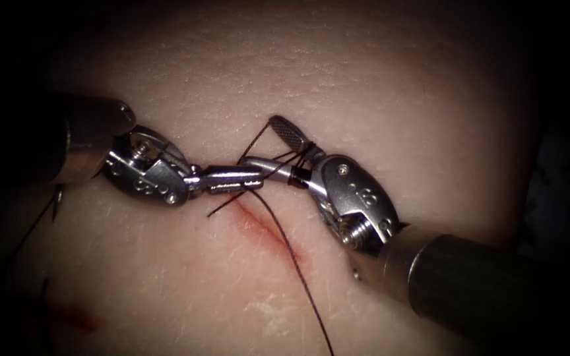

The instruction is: Wound Closure

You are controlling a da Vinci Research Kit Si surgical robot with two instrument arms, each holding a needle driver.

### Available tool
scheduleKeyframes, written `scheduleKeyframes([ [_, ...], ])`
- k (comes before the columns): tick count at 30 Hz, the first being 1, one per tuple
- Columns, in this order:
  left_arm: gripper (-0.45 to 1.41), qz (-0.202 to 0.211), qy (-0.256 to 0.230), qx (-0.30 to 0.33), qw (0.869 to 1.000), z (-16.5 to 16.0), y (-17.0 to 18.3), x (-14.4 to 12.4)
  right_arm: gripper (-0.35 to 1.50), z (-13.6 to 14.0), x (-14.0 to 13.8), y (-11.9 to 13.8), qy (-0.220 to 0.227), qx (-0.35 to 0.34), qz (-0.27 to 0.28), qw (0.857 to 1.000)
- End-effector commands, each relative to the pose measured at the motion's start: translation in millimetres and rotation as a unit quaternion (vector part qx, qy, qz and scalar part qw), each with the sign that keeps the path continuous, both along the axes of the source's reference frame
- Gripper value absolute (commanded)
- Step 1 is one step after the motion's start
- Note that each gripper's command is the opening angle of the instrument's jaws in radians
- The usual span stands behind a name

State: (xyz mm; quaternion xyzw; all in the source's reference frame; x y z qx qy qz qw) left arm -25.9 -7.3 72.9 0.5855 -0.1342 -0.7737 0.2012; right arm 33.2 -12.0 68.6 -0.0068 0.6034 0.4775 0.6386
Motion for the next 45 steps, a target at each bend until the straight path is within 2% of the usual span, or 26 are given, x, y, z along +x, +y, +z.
scheduleKeyframes([
  [1,-0.45,0.000,0.000,0.001,1.000,0.8,-0.5,-0.5,0.98,0.7,0.8,-0.5,-0.002,0.001,0.001,1.000],
  [11,-0.45,0.002,-0.002,0.001,1.000,0.8,-0.6,-0.5,1.06,1.7,1.9,0.0,-0.020,0.006,0.001,1.000],
  [17,-0.45,0.003,-0.002,0.000,1.000,0.8,-0.8,-0.3,1.06,2.8,3.5,-0.4,-0.024,0.014,-0.008,1.000],
  [25,-0.45,0.005,-0.003,0.000,1.000,0.7,-1.1,0.4,0.79,3.0,5.2,-1.4,-0.015,0.026,-0.017,0.999],
  [29,-0.45,0.006,-0.004,-0.001,1.000,0.7,-1.2,0.6,0.76,2.8,5.6,-1.5,-0.016,0.027,-0.017,0.999],
  [30,-0.45,0.007,-0.004,-0.001,1.000,0.7,-1.3,0.8,0.56,2.6,5.9,-1.6,-0.016,0.031,-0.017,0.999],
  [31,-0.45,0.007,-0.004,-0.001,1.000,0.7,-1.3,0.8,0.56,2.6,5.9,-1.6,-0.016,0.031,-0.017,0.999],
  [32,-0.45,0.009,-0.005,-0.001,1.000,0.7,-1.3,1.0,-0.18,2.5,6.1,-1.8,-0.010,0.030,-0.027,0.999],
  [33,-0.45,0.008,-0.004,-0.001,1.000,0.7,-1.4,1.1,-0.35,2.4,6.1,-1.9,-0.007,0.028,-0.031,0.999],
  [40,-0.45,0.004,0.004,-0.003,1.000,1.0,-1.2,2.3,-0.35,1.0,7.1,-2.9,-0.006,0.031,-0.036,0.999],
  [45,-0.45,-0.007,0.019,0.006,1.000,1.5,-0.1,4.2,-0.35,-0.7,8.9,-4.0,-0.029,0.001,-0.053,0.998],
])
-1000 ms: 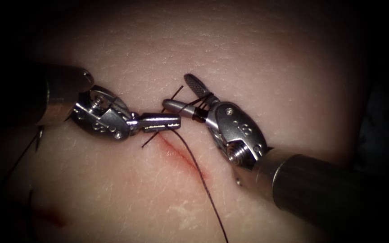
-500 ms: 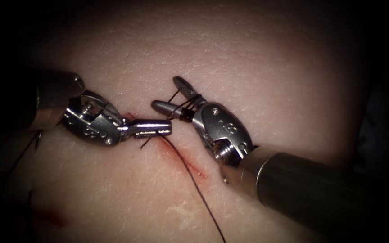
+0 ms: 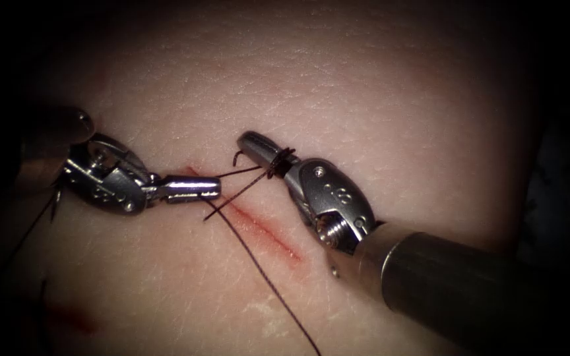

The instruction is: Wound Closure

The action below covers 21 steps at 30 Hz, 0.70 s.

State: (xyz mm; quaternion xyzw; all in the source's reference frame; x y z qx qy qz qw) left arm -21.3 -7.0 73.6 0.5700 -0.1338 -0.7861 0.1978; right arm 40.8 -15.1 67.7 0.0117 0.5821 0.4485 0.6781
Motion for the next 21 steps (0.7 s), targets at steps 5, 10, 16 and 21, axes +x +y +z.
scheduleKeyframes([
  [5,-0.45,-0.010,0.011,0.015,1.000,1.2,1.0,1.3,-0.35,-1.2,3.0,-1.8,-0.016,-0.035,-0.020,0.999],
  [10,-0.45,-0.020,0.019,0.034,0.999,1.8,3.6,2.4,-0.35,-1.6,3.7,-2.9,-0.023,-0.047,-0.025,0.998],
  [16,-0.45,-0.035,0.031,0.044,0.998,3.0,7.2,1.8,-0.35,-2.0,4.3,-4.2,-0.027,-0.052,-0.031,0.998],
  [21,-0.45,-0.050,0.044,0.054,0.996,4.1,10.0,1.4,-0.35,-2.5,4.8,-5.4,-0.031,-0.056,-0.036,0.997],
])
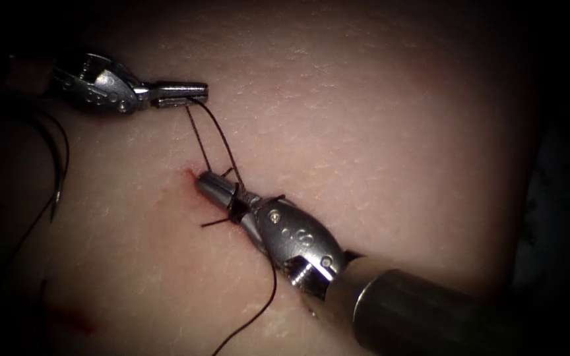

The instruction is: Wound Closure

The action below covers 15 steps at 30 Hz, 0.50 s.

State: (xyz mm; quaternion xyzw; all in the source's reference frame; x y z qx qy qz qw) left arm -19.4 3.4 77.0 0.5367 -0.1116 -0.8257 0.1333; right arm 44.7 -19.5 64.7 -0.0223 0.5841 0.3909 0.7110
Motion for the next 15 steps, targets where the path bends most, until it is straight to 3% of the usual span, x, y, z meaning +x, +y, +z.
scheduleKeyframes([
  [1,-0.45,-0.004,0.003,0.002,1.000,1.2,0.3,-0.6,-0.35,0.2,1.1,-1.7,-0.002,0.001,-0.006,1.000],
  [7,-0.45,-0.011,0.010,0.007,1.000,1.2,1.3,-0.5,-0.35,-0.9,1.8,-3.9,-0.009,0.001,-0.018,1.000],
  [15,-0.45,-0.049,0.012,-0.001,0.999,-1.6,6.7,-0.3,-0.35,-2.6,2.2,-5.6,-0.011,-0.001,-0.020,1.000],
])
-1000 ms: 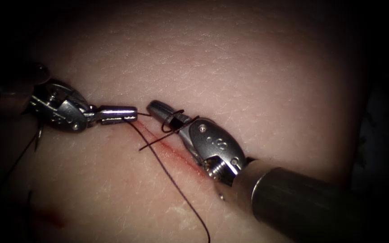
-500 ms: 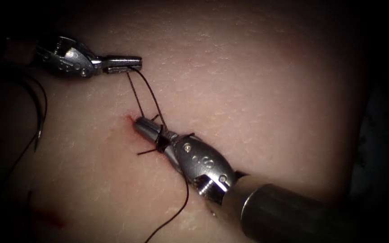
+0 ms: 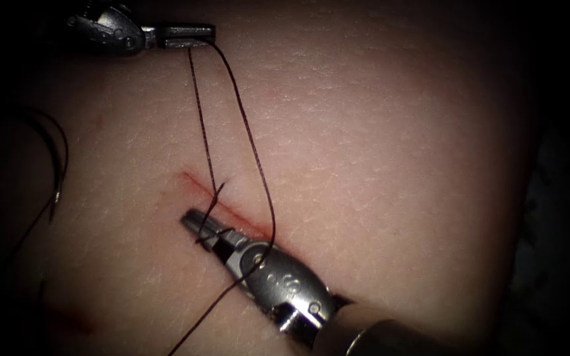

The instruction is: Wound Closure

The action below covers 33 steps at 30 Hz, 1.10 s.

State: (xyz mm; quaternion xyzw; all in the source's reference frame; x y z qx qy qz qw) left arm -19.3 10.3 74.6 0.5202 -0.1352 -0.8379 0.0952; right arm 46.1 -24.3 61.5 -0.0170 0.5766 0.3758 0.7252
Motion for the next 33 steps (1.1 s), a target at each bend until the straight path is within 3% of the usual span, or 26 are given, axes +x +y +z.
scheduleKeyframes([
  [1,-0.45,-0.009,0.000,-0.004,1.000,0.5,0.5,-0.7,-0.35,0.8,0.9,-1.1,0.000,0.000,-0.002,1.000],
  [6,-0.45,-0.034,-0.001,-0.024,0.999,0.3,2.1,-1.4,-0.35,1.3,0.8,-2.0,-0.004,-0.003,-0.005,1.000],
  [13,-0.45,-0.071,0.016,-0.047,0.996,0.4,7.1,-1.0,-0.35,1.4,0.4,-2.9,-0.008,-0.004,-0.006,1.000],
  [24,-0.45,-0.086,0.051,-0.048,0.994,2.5,8.8,0.3,-0.35,0.1,0.7,-5.5,-0.018,0.004,-0.014,1.000],
  [33,-0.45,-0.088,0.064,-0.053,0.993,2.7,9.4,0.1,-0.35,-0.3,0.5,-5.9,-0.019,0.003,-0.014,1.000],
])
